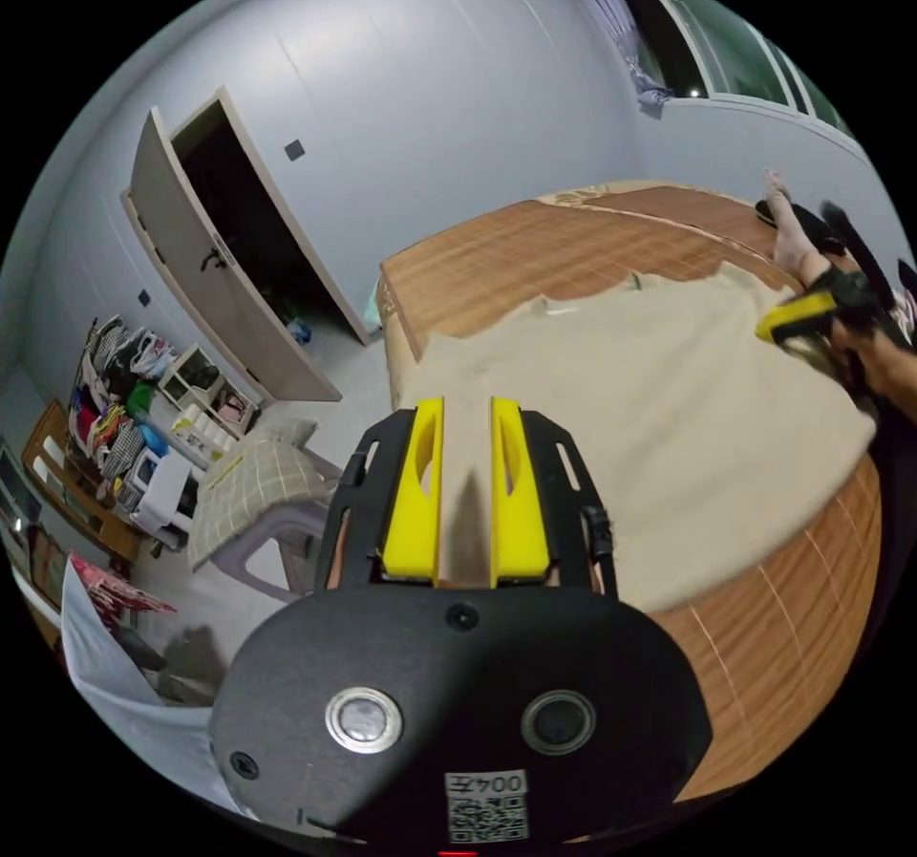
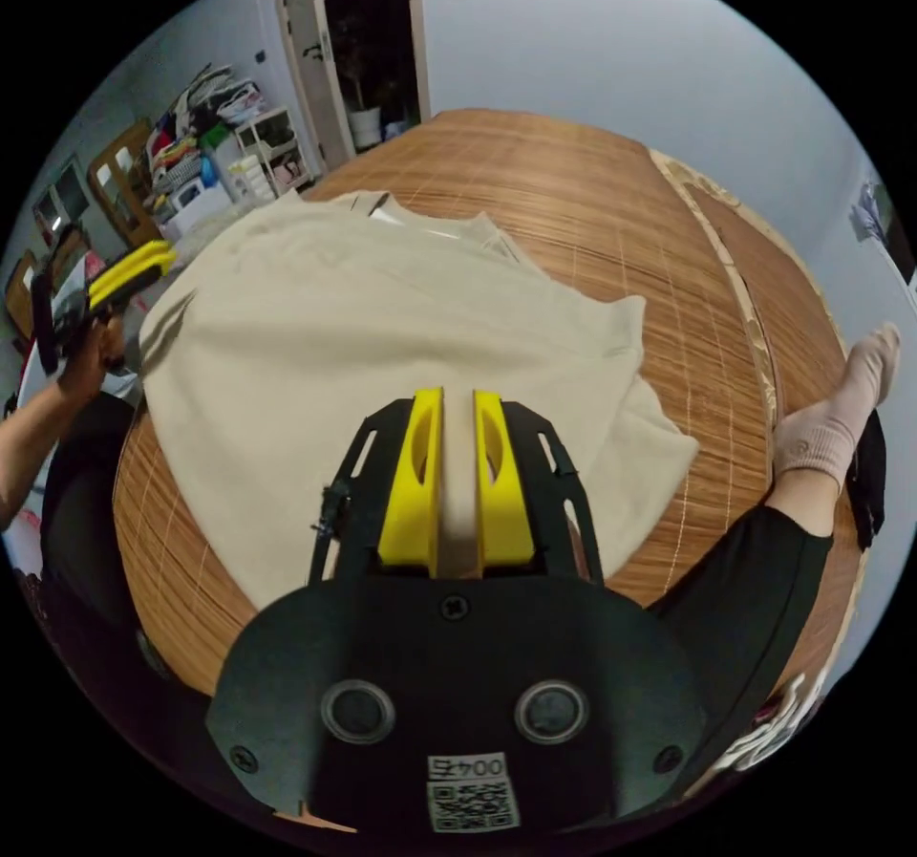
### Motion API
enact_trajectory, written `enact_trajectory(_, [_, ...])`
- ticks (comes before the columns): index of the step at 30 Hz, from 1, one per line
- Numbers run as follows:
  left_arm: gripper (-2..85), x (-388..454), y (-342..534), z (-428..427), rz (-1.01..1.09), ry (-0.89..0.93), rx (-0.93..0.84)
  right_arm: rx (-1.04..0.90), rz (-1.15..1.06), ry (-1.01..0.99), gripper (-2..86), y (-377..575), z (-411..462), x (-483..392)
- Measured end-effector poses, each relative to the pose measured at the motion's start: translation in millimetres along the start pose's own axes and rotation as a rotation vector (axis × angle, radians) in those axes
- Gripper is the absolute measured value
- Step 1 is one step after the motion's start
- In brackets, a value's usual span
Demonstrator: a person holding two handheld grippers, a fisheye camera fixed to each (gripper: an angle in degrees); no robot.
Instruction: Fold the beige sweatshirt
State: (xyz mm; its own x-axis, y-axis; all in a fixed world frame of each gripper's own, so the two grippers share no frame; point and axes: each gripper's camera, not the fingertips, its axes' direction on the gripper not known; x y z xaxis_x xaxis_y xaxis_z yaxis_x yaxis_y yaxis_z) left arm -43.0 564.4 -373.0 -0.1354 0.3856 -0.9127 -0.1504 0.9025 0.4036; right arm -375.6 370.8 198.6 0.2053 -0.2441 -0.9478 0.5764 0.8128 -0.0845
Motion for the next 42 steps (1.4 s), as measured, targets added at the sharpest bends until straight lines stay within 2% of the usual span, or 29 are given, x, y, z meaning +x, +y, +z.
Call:
enact_trajectory(9, [9.0, -55.5, -93.9, 127.1, -0.022, 0.083, -0.137, 0.034, 0.043, -0.05, 6.2, 1.9, 9.3, 4.8])
enact_trajectory(18, [7.2, -67.8, -122.4, 214.7, -0.008, 0.152, -0.285, 0.037, 0.034, -0.029, 6.3, -1.3, 16.7, 0.1])
enact_trajectory(24, [1.7, -56.2, -131.9, 229.3, 0.051, 0.089, -0.276, 0.037, 0.032, -0.023, 6.2, -3.5, 19.2, -0.5])
enact_trajectory(30, [0.9, -65.4, -137.2, 228.7, 0.013, 0.015, -0.183, 0.037, 0.033, -0.024, 6.2, -5.8, 20.8, 1.1])
enact_trajectory(35, [0.8, -70.4, -134.5, 256.1, -0.019, -0.007, -0.227, 0.037, 0.035, -0.027, 6.2, -8.3, 22.5, 3.6])
enact_trajectory(42, [1.0, -49.2, -132.4, 275.8, 0.063, -0.078, -0.243, 0.04, 0.038, -0.027, 6.1, -11.9, 25.2, 8.5])
